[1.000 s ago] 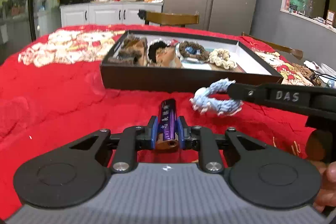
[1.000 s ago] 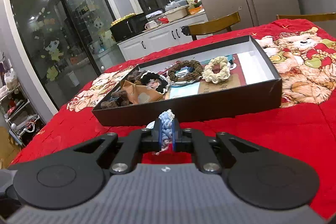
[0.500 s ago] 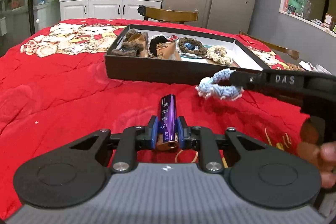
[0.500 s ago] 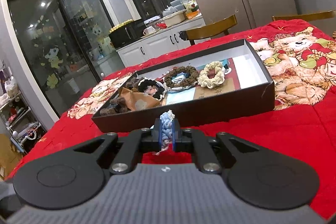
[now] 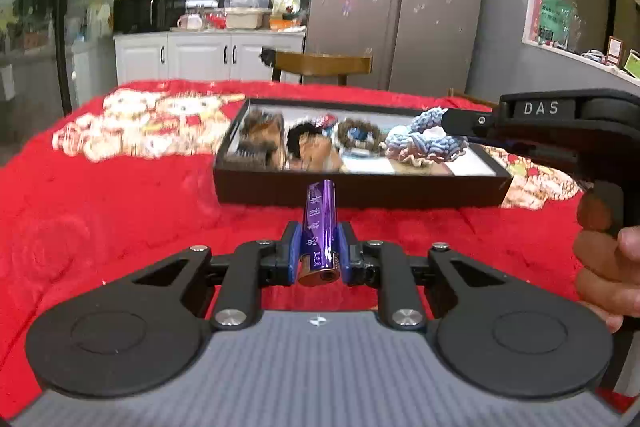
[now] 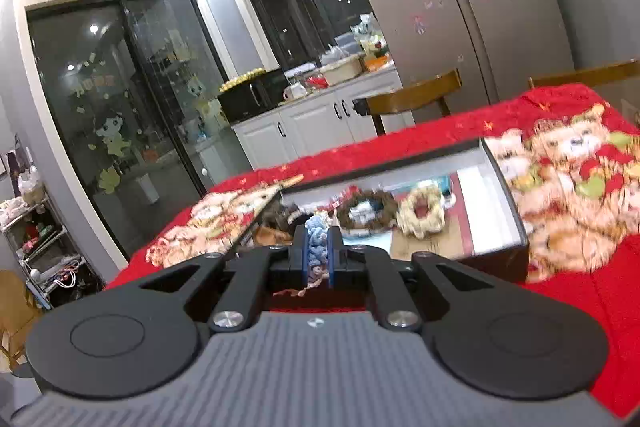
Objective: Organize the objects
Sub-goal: 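Lift the purple tube and light blue scrunchie and carry them over the box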
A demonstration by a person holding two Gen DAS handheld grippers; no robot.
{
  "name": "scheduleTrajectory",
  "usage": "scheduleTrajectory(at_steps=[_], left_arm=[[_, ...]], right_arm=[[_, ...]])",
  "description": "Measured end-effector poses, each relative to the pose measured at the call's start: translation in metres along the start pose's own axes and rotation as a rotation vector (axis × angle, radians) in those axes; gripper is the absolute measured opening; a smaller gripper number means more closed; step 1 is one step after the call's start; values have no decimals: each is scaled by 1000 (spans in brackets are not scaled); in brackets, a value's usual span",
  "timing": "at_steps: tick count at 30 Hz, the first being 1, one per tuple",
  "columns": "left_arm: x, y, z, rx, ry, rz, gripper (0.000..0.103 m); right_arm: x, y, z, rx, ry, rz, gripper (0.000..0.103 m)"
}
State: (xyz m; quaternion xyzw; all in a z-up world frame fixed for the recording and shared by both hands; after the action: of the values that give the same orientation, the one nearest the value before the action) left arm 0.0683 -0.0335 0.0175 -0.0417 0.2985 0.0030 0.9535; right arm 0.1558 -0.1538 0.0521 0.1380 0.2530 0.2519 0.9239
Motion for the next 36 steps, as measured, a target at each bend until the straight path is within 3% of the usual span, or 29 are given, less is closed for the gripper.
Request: scheduleTrajectory(at_steps=[11, 26, 31, 36], left_arm=[[-4, -13, 60, 59, -95, -1, 23], [34, -24, 150, 30, -175, -50, 23], [69, -34, 154, 39, -148, -70, 23], [118, -43, 131, 75, -62, -87, 23]], right_arm=[[-12, 12, 48, -33, -83, -9, 10], [-8, -3, 95, -36, -156, -63, 10], [15, -37, 84, 34, -122, -86, 10], [38, -69, 59, 106, -69, -88, 11]])
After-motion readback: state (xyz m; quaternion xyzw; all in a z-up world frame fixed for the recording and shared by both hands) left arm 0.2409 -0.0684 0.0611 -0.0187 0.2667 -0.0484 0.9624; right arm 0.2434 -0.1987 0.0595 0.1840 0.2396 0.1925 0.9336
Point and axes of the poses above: each gripper's, at about its wrist camera, not at the fingertips, and x roughly the way its jaws point, y to its left, z to its top, the point moved 7 cm from there along x, roughly the way its jaws point, and after that the axes turned 7 degrees about y, right-handed, at the moved point
